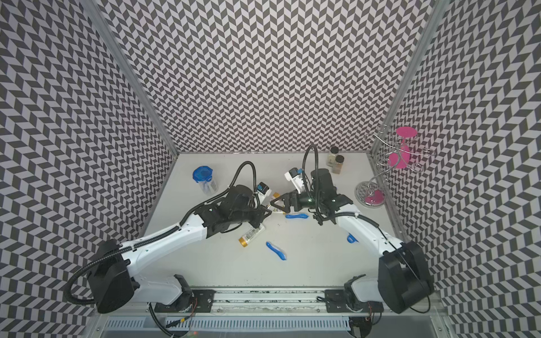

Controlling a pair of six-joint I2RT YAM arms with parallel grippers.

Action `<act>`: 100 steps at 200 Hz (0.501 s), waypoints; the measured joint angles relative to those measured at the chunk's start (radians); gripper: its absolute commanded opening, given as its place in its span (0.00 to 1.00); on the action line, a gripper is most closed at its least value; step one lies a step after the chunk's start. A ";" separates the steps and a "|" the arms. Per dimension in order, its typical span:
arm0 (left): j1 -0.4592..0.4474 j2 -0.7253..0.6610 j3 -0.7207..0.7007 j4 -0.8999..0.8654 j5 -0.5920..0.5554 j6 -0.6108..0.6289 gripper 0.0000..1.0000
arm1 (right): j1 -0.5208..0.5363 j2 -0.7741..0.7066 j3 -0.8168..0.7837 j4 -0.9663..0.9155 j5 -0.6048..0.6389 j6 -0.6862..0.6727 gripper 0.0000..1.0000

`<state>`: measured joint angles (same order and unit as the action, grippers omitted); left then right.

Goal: Pack away toiletry kits
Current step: Pick up the toiletry item from the center of the board.

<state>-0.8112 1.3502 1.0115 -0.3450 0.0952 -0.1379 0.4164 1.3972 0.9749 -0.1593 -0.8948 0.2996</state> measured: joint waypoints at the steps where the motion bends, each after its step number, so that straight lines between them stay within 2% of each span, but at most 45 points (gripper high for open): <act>1: 0.000 -0.002 0.000 0.000 0.000 0.000 0.04 | 0.000 0.002 0.001 0.000 0.000 0.002 0.85; 25: 0.000 -0.025 -0.001 0.001 -0.001 -0.010 0.04 | 0.014 0.054 0.024 0.003 -0.004 0.003 0.72; 60: 0.000 -0.036 -0.010 0.002 -0.008 -0.014 0.04 | 0.042 0.085 0.050 0.009 -0.021 0.014 0.38; 82: 0.000 -0.043 -0.023 0.008 -0.019 -0.011 0.05 | 0.047 0.101 0.073 0.005 -0.032 0.031 0.23; 91: 0.000 -0.045 -0.024 0.008 -0.025 -0.012 0.10 | 0.048 0.109 0.084 0.004 -0.039 0.030 0.18; 100: 0.000 -0.048 -0.025 0.009 -0.033 -0.012 0.21 | 0.050 0.119 0.098 0.001 -0.042 0.030 0.14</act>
<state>-0.8108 1.3018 0.9863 -0.3363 0.0620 -0.1497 0.4664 1.5166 1.0725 -0.1581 -0.9367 0.3294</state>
